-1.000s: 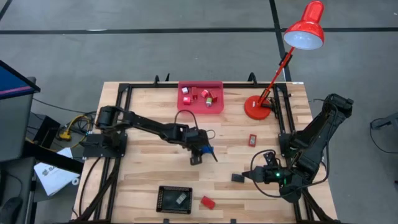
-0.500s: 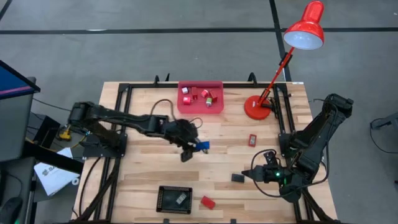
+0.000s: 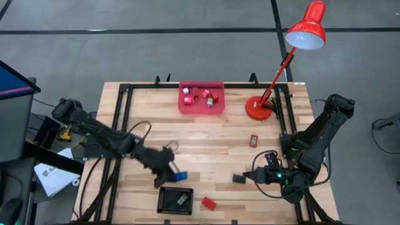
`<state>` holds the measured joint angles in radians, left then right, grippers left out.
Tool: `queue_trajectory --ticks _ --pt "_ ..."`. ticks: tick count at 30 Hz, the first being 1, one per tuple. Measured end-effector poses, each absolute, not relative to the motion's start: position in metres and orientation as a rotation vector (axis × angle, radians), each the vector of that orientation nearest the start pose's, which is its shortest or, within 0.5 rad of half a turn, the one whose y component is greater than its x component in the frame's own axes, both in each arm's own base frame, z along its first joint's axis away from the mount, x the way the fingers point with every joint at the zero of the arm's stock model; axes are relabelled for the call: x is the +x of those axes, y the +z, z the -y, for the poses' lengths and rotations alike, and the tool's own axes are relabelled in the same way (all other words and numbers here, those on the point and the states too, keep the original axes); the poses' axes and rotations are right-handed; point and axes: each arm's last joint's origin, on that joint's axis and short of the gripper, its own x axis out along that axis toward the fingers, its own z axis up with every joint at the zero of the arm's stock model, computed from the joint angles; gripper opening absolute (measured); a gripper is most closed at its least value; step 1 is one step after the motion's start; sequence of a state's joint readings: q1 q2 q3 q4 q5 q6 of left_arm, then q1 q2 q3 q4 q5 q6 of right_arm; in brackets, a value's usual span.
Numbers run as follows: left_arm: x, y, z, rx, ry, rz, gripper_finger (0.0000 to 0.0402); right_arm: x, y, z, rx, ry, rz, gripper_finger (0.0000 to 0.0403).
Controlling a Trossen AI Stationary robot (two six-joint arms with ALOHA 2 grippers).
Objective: Pick & Place Office items
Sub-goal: Put the blue digital timer into the black bin
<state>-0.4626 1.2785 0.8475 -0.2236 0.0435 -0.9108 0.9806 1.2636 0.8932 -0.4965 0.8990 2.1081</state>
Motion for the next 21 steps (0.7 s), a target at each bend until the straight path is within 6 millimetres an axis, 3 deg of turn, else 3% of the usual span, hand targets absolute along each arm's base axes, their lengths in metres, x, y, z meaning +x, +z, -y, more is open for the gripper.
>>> queue_trajectory --ticks 6,10,16,21 --pt "0.22 0.243 0.172 -0.811 -0.222 -0.76 0.0165 0.157 0.259 -0.193 1.357 -0.412 -0.339 0.026" --pt "0.214 0.224 0.195 -0.84 -0.17 -0.814 0.0166 0.157 0.259 -0.193 1.35 -0.407 -0.345 0.026" --pt "0.222 0.187 0.216 -0.836 -0.126 -0.888 0.0166 0.156 0.259 -0.195 1.355 -0.397 -0.354 0.026" --pt "0.23 0.163 0.216 -0.808 -0.069 -0.955 0.0161 0.155 0.26 -0.197 1.373 -0.381 -0.357 0.026"
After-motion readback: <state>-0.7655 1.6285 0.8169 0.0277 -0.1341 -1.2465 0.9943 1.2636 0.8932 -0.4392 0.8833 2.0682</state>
